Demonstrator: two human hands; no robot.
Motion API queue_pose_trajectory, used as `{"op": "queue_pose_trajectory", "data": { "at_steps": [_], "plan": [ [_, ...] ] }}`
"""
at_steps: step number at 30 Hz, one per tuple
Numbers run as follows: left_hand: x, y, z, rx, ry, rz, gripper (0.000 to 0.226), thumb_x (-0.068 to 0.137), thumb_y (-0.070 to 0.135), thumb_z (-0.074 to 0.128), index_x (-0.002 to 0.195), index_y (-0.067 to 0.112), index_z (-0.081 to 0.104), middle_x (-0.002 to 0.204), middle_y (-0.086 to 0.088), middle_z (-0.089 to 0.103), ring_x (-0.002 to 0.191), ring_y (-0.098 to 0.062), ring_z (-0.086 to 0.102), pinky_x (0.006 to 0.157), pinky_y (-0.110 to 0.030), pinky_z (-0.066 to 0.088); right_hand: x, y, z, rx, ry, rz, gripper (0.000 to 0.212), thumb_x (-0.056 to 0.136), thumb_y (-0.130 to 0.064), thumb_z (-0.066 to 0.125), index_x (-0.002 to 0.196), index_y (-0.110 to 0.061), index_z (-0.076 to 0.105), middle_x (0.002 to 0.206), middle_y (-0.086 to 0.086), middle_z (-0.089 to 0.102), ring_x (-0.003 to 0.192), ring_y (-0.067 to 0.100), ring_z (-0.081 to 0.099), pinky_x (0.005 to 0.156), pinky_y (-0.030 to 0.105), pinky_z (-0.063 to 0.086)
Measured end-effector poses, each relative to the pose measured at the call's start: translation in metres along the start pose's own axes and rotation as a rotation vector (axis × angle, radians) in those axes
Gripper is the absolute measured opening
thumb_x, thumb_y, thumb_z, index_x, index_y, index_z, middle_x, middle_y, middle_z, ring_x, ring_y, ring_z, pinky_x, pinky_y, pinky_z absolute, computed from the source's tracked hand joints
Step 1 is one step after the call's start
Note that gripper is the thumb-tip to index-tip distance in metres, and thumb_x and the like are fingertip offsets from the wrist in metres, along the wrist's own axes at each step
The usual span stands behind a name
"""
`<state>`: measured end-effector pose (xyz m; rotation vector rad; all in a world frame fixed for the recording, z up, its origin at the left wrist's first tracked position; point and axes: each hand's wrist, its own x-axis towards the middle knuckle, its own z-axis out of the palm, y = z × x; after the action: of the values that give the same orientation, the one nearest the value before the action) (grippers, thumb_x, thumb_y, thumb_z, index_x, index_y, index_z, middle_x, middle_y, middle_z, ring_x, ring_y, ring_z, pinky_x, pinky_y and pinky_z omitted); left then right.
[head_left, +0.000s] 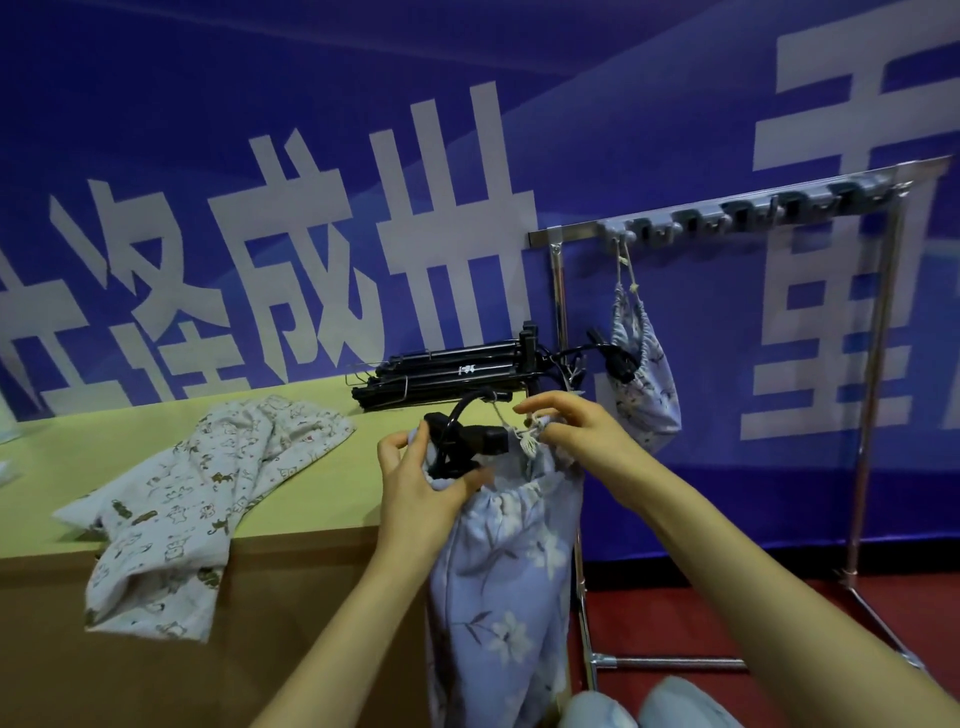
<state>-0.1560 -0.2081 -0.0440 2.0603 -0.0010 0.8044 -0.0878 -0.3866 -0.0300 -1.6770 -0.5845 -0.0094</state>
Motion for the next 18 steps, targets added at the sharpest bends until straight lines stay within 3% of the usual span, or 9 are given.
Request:
{"op": "queue_pose_trajectory", "data": {
  "at_steps": [2, 4, 8, 12, 15, 18],
  "plan": [
    [0.001, 0.006, 0.006, 0.047, 0.012, 0.066, 0.052, 0.074, 0.023, 0.076, 0.121, 0.016, 0.053, 0.109, 0.002, 0.033, 0.098, -0.009, 0.042, 0.075, 0.002, 0.035, -0.002, 0.001, -0.005, -0.043, -0.026, -0.04, 0.027, 0.089, -0.003, 0.056, 0.108, -0.019, 0.066, 0.1, -0.002, 0.063, 0.083, 0.003, 0.057, 0.072, 0.018, 0.045],
    [0.002, 0.013, 0.012, 0.076, 0.015, 0.093, 0.056, 0.075, 0.025, 0.076, 0.124, 0.013, 0.053, 0.11, 0.003, 0.033, 0.097, -0.007, 0.041, 0.074, -0.002, 0.036, -0.003, 0.003, -0.011, -0.1, 0.004, -0.096, 0.016, 0.087, -0.008, 0.064, 0.102, -0.013, 0.068, 0.087, -0.012, 0.063, 0.069, -0.01, 0.056, 0.063, 0.01, 0.043],
    [0.0, 0.021, 0.029, 0.043, -0.039, 0.102, 0.06, 0.079, 0.017, 0.072, 0.132, 0.006, 0.047, 0.111, 0.002, 0.033, 0.087, 0.001, 0.042, 0.068, 0.004, 0.036, -0.002, 0.01, -0.017, -0.08, 0.174, -0.146, 0.004, 0.085, -0.014, 0.069, 0.082, -0.015, 0.067, 0.08, -0.006, 0.065, 0.076, 0.003, 0.061, 0.073, 0.022, 0.049],
    [-0.003, 0.019, 0.048, 0.047, -0.061, 0.117, 0.069, 0.078, 0.02, 0.073, 0.139, 0.011, 0.042, 0.114, 0.003, 0.034, 0.097, 0.002, 0.038, 0.074, 0.009, 0.03, 0.003, 0.012, -0.027, -0.06, 0.257, -0.108, 0.005, 0.088, -0.017, 0.066, 0.086, -0.012, 0.067, 0.086, 0.004, 0.067, 0.085, 0.015, 0.063, 0.081, 0.034, 0.051],
    [-0.005, 0.013, 0.051, 0.027, -0.116, 0.103, 0.069, 0.077, 0.023, 0.074, 0.138, 0.016, 0.043, 0.117, 0.002, 0.037, 0.105, -0.002, 0.04, 0.079, 0.008, 0.03, 0.003, 0.012, -0.038, -0.035, 0.266, -0.12, 0.008, 0.09, -0.016, 0.062, 0.082, -0.016, 0.063, 0.079, -0.002, 0.063, 0.076, 0.011, 0.058, 0.075, 0.03, 0.048],
    [-0.009, 0.01, 0.052, -0.057, -0.187, 0.095, 0.048, 0.084, 0.025, 0.065, 0.129, 0.019, 0.052, 0.109, 0.002, 0.045, 0.099, -0.002, 0.048, 0.081, 0.002, 0.035, 0.002, 0.01, -0.043, 0.02, 0.307, -0.161, 0.012, 0.091, -0.011, 0.059, 0.08, -0.014, 0.06, 0.078, -0.001, 0.059, 0.074, 0.008, 0.055, 0.071, 0.018, 0.044]
  ]
}}
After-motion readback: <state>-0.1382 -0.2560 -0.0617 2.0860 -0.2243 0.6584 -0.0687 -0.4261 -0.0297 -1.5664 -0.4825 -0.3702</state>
